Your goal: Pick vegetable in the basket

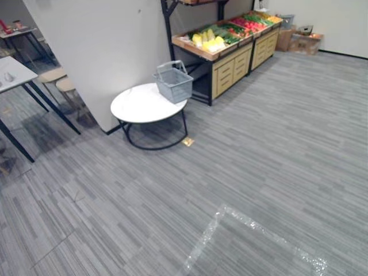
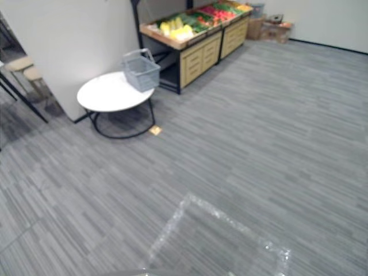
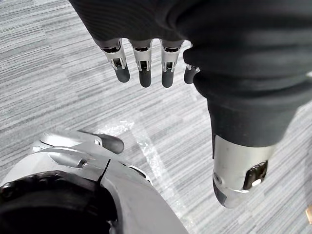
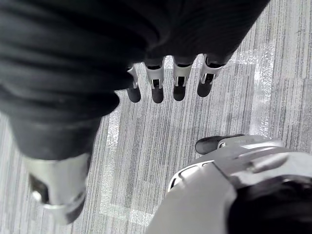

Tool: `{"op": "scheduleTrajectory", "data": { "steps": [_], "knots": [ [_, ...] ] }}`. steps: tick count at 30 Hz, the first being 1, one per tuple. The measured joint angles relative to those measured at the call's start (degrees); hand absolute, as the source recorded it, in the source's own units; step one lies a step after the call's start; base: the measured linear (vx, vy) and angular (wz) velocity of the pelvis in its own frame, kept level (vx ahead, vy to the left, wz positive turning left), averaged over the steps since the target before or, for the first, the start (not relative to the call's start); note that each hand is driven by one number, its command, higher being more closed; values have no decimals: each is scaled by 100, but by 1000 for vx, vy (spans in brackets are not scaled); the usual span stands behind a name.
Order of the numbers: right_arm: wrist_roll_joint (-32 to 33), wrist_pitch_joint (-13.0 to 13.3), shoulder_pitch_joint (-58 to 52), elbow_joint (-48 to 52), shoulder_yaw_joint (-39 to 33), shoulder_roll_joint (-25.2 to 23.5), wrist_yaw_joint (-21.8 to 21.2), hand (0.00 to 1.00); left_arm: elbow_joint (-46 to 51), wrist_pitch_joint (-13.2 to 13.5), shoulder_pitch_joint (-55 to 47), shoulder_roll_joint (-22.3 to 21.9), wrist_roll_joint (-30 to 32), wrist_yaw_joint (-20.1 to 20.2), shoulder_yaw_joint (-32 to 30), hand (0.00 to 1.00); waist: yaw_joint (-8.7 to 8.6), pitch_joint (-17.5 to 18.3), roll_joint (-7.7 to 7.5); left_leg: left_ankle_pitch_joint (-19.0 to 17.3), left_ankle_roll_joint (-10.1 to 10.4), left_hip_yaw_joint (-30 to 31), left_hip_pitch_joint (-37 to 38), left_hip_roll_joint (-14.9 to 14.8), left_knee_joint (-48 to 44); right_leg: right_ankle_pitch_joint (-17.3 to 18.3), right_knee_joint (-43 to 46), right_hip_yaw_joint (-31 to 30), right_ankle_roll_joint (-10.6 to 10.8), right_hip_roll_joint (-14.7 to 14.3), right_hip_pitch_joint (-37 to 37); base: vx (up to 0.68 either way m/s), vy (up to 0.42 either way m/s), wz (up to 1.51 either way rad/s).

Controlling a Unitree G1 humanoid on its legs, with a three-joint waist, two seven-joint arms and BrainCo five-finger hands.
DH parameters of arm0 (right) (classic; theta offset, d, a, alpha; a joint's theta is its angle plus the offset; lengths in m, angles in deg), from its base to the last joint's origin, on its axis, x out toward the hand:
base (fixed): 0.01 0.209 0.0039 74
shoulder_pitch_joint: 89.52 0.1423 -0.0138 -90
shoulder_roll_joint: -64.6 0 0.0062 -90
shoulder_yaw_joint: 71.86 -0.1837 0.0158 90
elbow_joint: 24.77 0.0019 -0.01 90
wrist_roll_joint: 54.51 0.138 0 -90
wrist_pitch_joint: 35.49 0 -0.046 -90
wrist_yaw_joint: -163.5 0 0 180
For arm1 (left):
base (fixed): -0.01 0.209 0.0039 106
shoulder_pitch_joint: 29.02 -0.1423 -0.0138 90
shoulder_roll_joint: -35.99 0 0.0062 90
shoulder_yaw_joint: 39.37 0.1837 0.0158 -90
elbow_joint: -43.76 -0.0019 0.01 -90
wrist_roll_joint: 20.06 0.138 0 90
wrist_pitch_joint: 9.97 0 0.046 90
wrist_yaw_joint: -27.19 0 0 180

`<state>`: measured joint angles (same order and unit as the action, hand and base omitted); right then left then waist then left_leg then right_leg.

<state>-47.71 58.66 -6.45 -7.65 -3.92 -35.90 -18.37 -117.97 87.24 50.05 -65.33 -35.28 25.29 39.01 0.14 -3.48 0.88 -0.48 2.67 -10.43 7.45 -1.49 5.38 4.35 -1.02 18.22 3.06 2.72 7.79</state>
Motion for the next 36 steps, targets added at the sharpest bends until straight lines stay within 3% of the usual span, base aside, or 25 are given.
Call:
{"op": "scheduleTrajectory", "data": {
  "steps": [13,23,36],
  "knots": [
    [39,17,145,12,14,-5,5,0,5,93,-2,-6,2,-16,0,0,18,-86,-8,-37,48,-133,96,-26,39,28,-55,-17,43,-10,76,-36,-7,-3],
    [210,253,81,75,771,103,-242,0,14,159,-7,36,13,111,55,0,12,-127,-71,-55,59,-173,86,-54,39,4,-79,-63,5,-50,69,11,-2,-1],
    [210,185,110,14,146,-13,-222,0,13,156,1,44,31,103,47,0,16,-161,-85,-60,67,-148,85,-66,40,5,-99,-17,5,-64,97,7,-4,0]
  ]
}}
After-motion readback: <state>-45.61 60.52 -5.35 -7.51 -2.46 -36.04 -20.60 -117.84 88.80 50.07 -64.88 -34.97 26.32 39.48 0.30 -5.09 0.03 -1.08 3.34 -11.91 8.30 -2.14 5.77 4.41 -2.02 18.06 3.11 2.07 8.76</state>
